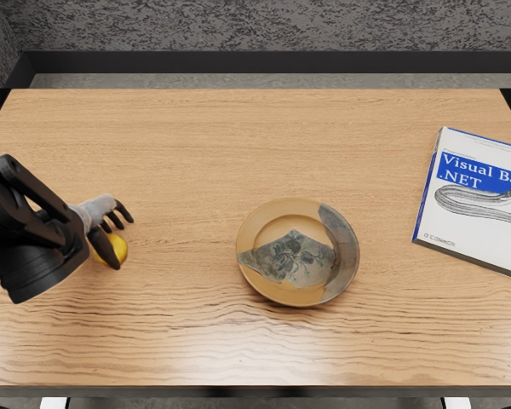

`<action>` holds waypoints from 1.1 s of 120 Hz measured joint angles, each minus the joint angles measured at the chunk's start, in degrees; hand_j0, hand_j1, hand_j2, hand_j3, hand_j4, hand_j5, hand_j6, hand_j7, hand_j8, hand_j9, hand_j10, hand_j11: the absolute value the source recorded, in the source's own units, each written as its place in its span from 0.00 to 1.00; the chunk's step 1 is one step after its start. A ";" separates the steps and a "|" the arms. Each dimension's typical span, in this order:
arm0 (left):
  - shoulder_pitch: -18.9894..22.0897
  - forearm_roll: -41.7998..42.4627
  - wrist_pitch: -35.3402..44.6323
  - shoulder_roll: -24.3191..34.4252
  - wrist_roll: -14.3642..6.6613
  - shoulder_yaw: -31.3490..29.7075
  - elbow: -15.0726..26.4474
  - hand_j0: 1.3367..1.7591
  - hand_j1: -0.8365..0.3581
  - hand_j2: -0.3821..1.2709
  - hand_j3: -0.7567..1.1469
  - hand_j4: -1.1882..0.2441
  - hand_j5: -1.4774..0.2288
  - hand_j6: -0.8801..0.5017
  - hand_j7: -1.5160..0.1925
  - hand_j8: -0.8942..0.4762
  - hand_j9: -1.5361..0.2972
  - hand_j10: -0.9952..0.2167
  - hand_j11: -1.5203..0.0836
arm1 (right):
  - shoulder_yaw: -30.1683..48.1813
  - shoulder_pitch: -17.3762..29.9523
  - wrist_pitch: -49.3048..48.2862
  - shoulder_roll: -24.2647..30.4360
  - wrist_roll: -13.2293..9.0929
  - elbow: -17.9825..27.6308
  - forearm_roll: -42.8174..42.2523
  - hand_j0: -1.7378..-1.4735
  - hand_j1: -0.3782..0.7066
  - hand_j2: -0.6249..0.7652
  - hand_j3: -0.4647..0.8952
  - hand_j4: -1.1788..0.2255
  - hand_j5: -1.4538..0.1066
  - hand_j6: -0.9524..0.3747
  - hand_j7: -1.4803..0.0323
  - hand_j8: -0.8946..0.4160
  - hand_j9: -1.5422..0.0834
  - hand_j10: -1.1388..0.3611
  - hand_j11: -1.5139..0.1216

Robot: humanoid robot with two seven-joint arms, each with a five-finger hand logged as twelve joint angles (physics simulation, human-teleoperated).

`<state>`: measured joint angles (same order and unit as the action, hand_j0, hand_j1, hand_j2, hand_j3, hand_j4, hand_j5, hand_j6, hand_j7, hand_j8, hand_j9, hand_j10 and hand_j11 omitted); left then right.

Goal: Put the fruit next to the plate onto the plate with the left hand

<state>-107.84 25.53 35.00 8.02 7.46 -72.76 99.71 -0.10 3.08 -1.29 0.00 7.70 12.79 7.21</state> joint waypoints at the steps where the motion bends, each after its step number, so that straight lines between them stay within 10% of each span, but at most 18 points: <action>1: 0.00 0.00 0.00 -0.01 -0.01 0.03 0.02 0.76 0.57 0.28 0.40 0.53 0.54 0.33 0.56 0.34 0.54 0.47 0.60 | 0.00 0.00 0.00 0.00 0.00 0.00 0.00 0.30 0.04 0.45 0.34 0.83 0.92 0.71 0.97 0.68 0.94 0.75 0.92; 42: -1.35 -0.06 -7.03 0.17 -1.94 0.26 0.21 0.75 0.44 0.52 0.40 0.28 0.27 0.17 0.30 0.31 0.28 0.36 0.30 | -0.01 0.00 0.00 0.00 0.01 -0.02 0.00 0.30 0.04 0.45 0.34 0.83 0.92 0.71 0.97 0.68 0.94 0.75 0.92; 92: -10.30 -0.09 -17.26 3.40 -3.64 0.25 0.07 0.74 0.48 0.46 0.40 0.24 0.19 0.19 0.23 0.33 0.23 0.37 0.24 | -0.01 0.00 0.00 0.00 0.00 -0.02 0.00 0.30 0.04 0.45 0.34 0.83 0.92 0.71 0.97 0.68 0.94 0.75 0.92; 132: -17.12 -0.52 -21.08 -0.64 -3.67 13.77 -0.41 0.74 0.51 0.43 0.40 0.23 0.18 0.18 0.22 0.33 0.22 0.36 0.23 | 0.00 -0.01 -0.01 0.00 0.00 -0.03 0.00 0.30 0.04 0.45 0.34 0.83 0.92 0.71 0.97 0.68 0.94 0.75 0.92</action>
<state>-124.96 25.02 13.92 7.38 3.79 -58.98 99.30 -0.10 3.08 -1.30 0.00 7.70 12.77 7.21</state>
